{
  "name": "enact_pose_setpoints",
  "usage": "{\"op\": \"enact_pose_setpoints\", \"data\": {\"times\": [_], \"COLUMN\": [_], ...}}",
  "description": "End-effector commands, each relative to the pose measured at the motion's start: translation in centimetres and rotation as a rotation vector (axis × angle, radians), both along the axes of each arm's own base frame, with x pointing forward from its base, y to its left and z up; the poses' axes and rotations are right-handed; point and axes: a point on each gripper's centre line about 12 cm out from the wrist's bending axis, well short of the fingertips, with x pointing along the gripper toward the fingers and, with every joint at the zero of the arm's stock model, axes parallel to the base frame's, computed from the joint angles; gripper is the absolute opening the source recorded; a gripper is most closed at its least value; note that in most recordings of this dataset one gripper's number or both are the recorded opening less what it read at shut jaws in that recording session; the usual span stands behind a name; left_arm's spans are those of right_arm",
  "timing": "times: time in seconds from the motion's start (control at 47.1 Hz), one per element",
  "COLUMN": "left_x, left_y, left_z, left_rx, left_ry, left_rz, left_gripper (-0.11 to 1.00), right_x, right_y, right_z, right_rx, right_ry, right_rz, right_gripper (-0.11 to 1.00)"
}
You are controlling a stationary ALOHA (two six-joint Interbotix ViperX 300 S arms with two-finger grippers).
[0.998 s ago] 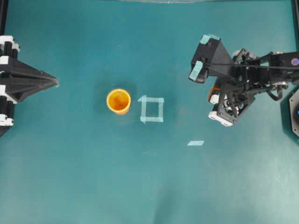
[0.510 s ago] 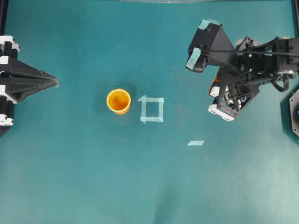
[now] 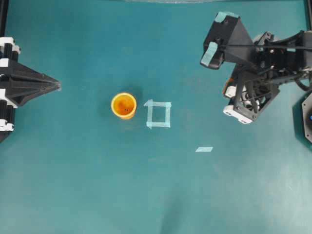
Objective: Lift the orange block with right arm.
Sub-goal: 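Raise the right gripper holding the orange cube upward off the table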
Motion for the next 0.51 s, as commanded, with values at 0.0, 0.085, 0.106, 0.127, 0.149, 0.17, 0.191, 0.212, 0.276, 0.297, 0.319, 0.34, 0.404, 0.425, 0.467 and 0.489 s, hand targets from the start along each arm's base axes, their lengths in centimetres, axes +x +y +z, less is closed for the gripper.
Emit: {"op": "enact_pose_setpoints", "data": {"times": [0.0,0.085,0.106,0.127,0.149,0.17,0.191,0.212,0.276,0.297,0.319,0.34,0.404,0.425,0.467,0.489], "left_x": [0.23,0.23,0.23,0.23,0.23,0.23,0.23,0.20,0.23,0.23,0.23,0.20,0.23,0.24,0.24,0.23], "left_y": [0.06,0.06,0.06,0.06,0.06,0.06,0.06,0.06,0.06,0.06,0.06,0.06,0.06,0.06,0.06,0.06], "left_z": [1.23,1.23,1.23,1.23,1.23,1.23,1.23,1.26,1.23,1.23,1.23,1.26,1.23,1.29,1.29,1.23], "left_rx": [0.004,0.002,0.002,0.002,0.002,0.004,0.004,0.002,0.001,0.002,0.001,0.001,0.001,0.001,-0.001,0.001], "left_ry": [-0.031,-0.031,-0.031,-0.031,-0.031,-0.031,-0.031,-0.032,-0.031,-0.031,-0.031,-0.032,-0.031,-0.032,-0.032,-0.031], "left_rz": [0.002,0.003,0.003,0.003,0.003,0.002,0.002,0.002,0.003,0.002,0.003,0.003,0.003,0.002,0.003,0.002], "left_gripper": [0.00,0.00,0.00,0.00,0.00,0.00,0.00,0.00,0.00,0.00,0.00,0.00,0.00,0.00,0.00,0.00], "right_x": [-0.15,-0.19,-0.18,-0.19,-0.18,-0.18,-0.18,-0.21,-0.18,-0.22,-0.19,-0.18,-0.18,-0.18,-0.19,-0.18], "right_y": [-0.04,0.04,0.06,0.06,0.04,0.06,0.06,0.06,0.01,0.04,0.06,0.06,0.06,0.04,0.04,0.01], "right_z": [1.64,1.66,1.71,1.71,1.72,1.71,1.71,1.76,1.71,1.76,1.71,1.71,1.71,1.72,1.71,1.71], "right_rx": [0.003,0.007,0.008,0.008,0.007,0.008,0.008,0.008,0.008,0.007,0.008,0.008,0.008,0.007,0.007,0.008], "right_ry": [-0.042,-0.037,-0.039,-0.037,-0.039,-0.039,-0.039,-0.040,-0.039,-0.039,-0.037,-0.039,-0.039,-0.039,-0.037,-0.039], "right_rz": [-0.005,-0.004,-0.004,-0.005,-0.004,-0.004,-0.004,-0.004,-0.006,-0.004,-0.005,-0.004,-0.004,-0.004,-0.004,-0.006], "right_gripper": [0.42,0.42,0.42,0.42,0.42,0.42,0.42,0.42,0.42,0.42,0.42,0.42,0.42,0.42,0.42,0.42]}}
